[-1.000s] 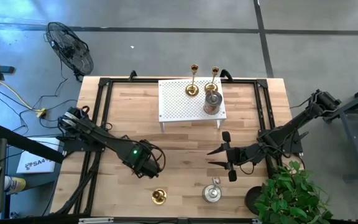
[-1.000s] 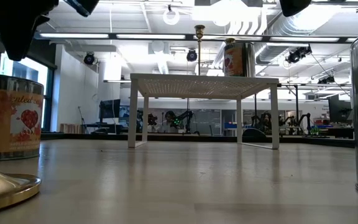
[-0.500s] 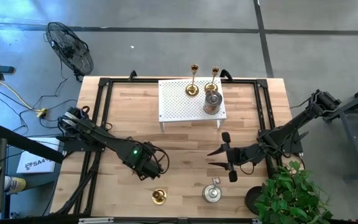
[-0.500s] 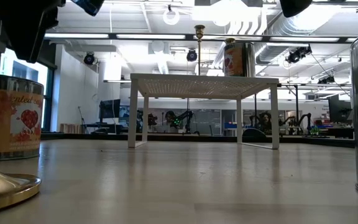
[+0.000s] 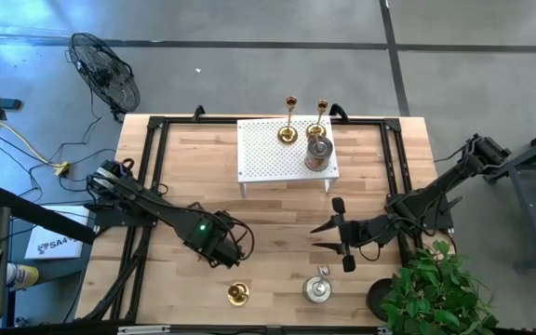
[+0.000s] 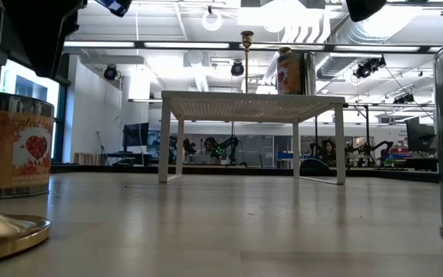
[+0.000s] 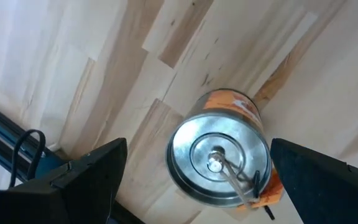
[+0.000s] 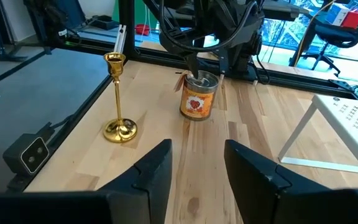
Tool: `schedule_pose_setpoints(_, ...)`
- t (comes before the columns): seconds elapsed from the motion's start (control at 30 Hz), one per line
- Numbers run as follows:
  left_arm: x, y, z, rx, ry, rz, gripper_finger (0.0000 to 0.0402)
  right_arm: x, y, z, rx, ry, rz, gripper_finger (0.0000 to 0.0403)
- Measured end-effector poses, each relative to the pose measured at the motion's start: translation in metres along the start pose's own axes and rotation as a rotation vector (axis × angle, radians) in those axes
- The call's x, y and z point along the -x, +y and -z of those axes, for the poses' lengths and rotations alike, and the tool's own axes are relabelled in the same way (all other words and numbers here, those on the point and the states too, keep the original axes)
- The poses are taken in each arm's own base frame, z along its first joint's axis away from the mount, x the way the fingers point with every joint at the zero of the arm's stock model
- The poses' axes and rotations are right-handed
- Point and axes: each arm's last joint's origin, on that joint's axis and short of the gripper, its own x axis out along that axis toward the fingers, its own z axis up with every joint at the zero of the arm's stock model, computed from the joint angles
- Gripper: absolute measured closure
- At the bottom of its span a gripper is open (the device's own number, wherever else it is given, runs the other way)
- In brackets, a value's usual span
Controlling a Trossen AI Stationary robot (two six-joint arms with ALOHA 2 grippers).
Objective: Pick & Place candle stick holders
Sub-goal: Put the left silver candle on the shelf aligned with the other silver candle
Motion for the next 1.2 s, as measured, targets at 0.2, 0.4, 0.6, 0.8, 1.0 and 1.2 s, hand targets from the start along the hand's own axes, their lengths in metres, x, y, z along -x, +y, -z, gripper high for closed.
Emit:
schedule_pose_setpoints(0.2,0.000,-0.002,-0.001,0.004,-0.012,0.017,0.0014,0.000,0.002,0.000,-0.005,0.001,-0.064,0.0260)
schedule_pose_setpoints(0.4,0.001,-0.010,-0.006,0.024,-0.059,0.104,0.0014,0.000,0.003,0.000,-0.006,0.001,-0.100,0.0261)
schedule_pose_setpoints(0.6,0.004,-0.023,-0.014,0.057,-0.135,0.244,0.0014,0.000,0.003,0.000,-0.006,0.001,-0.100,0.0260)
schedule_pose_setpoints(0.8,0.009,-0.034,-0.021,0.061,-0.214,0.363,0.0014,0.000,0.003,0.000,-0.006,0.001,-0.100,0.0260)
schedule_pose_setpoints(1.0,0.010,-0.036,-0.023,-0.035,-0.255,0.367,0.0014,0.000,0.003,0.000,-0.006,0.001,-0.100,0.0261)
schedule_pose_setpoints(1.2,0.009,-0.035,-0.022,-0.140,-0.256,0.351,0.0014,0.000,0.003,0.000,-0.001,0.000,-0.100,0.0261)
